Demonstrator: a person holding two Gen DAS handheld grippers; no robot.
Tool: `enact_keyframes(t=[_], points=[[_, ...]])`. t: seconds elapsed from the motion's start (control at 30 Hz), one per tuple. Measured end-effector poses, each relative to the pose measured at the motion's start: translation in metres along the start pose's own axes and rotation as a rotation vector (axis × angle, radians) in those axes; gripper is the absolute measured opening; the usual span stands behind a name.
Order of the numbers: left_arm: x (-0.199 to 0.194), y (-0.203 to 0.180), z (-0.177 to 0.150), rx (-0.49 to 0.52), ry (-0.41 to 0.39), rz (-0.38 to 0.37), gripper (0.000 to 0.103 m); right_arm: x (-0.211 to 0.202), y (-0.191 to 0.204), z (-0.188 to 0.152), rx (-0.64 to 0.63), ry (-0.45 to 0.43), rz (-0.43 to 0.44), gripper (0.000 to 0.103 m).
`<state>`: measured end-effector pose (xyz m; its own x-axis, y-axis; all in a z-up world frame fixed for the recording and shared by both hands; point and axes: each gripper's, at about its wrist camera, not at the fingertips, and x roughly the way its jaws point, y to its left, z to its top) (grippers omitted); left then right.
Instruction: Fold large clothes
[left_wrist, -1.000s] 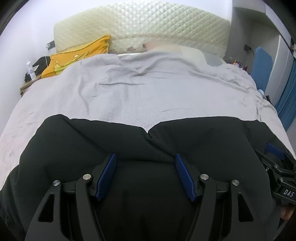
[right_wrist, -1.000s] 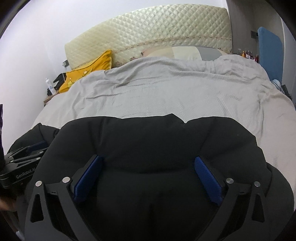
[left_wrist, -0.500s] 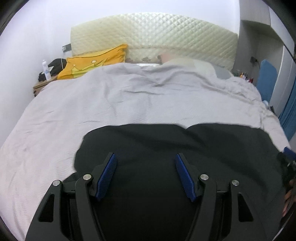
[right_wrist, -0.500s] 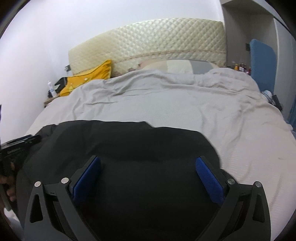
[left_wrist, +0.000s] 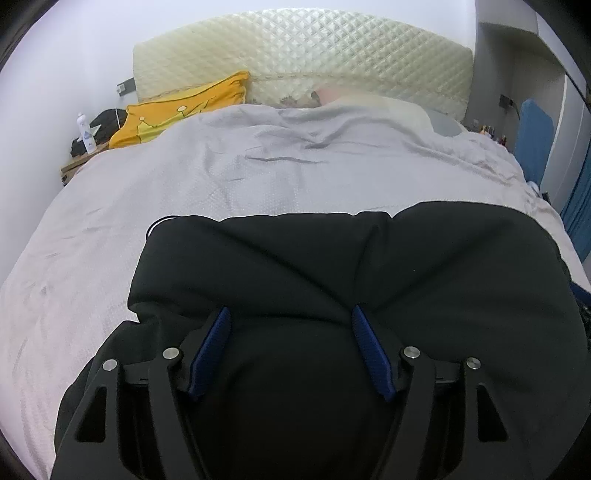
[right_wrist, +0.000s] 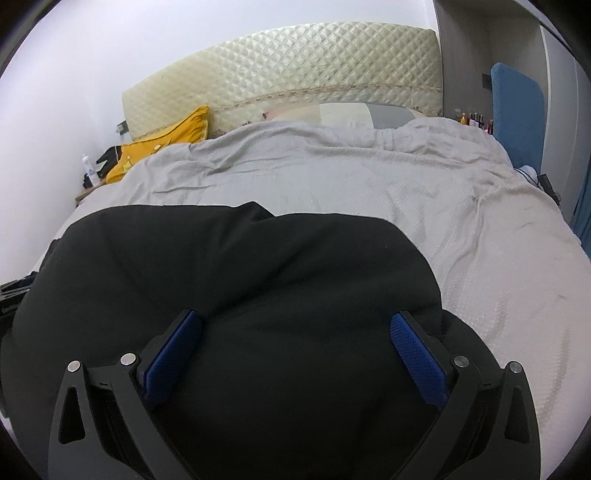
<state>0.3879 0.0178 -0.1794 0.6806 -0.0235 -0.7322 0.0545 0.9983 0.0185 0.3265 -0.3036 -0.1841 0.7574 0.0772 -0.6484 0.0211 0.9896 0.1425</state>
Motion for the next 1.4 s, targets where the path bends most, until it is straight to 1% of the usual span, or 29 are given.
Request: enact_keyframes(t=[0.13,0.27,0.37,0.53,0.6,0.63,0.73,0.83,0.97,1.03,1.2,1.3,1.4], points=[[-0.012,-0.002,0.001,-0.009,-0.007,0.015,0.069,-0.016,0.003,0.002,-0.003,-0.01,-0.025,0.103],[-0.043,-0.002,0.006,-0.054,-0.019,-0.027,0.069,-0.05,0.012,0.014,-0.001,-0.05,0.004,0.103],[-0.083,-0.004,0.016,-0.064,-0.068,-0.026,0.069,-0.09,0.02,0.034,-0.004,-0.125,0.011,0.103],[-0.165,-0.012,0.032,-0.056,-0.17,-0.041,0.069,-0.175,0.034,0.063,-0.002,-0.256,0.027,0.103],[-0.208,-0.016,0.037,-0.044,-0.226,-0.063,0.069,-0.217,0.04,0.072,0.01,-0.318,0.052,0.103],[-0.224,-0.017,0.038,-0.041,-0.245,-0.07,0.069,-0.235,0.043,0.076,0.007,-0.342,0.057,0.103],[-0.286,-0.024,0.039,-0.017,-0.319,-0.103,0.069,-0.285,0.055,0.08,-0.013,-0.405,0.057,0.103],[-0.337,-0.029,0.034,0.004,-0.37,-0.127,0.069,-0.342,0.07,0.074,-0.037,-0.479,0.057,0.103],[-0.393,-0.038,0.019,0.028,-0.42,-0.161,0.069,-0.395,0.087,0.059,-0.065,-0.541,0.081,0.103],[-0.416,-0.043,0.009,0.045,-0.45,-0.162,0.069,-0.418,0.097,0.049,-0.079,-0.572,0.082,0.103],[-0.458,-0.054,-0.022,0.074,-0.498,-0.177,0.07,-0.453,0.111,0.025,-0.106,-0.611,0.091,0.103],[-0.47,-0.057,-0.039,0.084,-0.511,-0.165,0.07,-0.463,0.118,0.009,-0.107,-0.625,0.094,0.103],[-0.478,-0.059,-0.056,0.086,-0.502,-0.183,0.07,-0.465,0.123,-0.005,-0.113,-0.616,0.103,0.103]])
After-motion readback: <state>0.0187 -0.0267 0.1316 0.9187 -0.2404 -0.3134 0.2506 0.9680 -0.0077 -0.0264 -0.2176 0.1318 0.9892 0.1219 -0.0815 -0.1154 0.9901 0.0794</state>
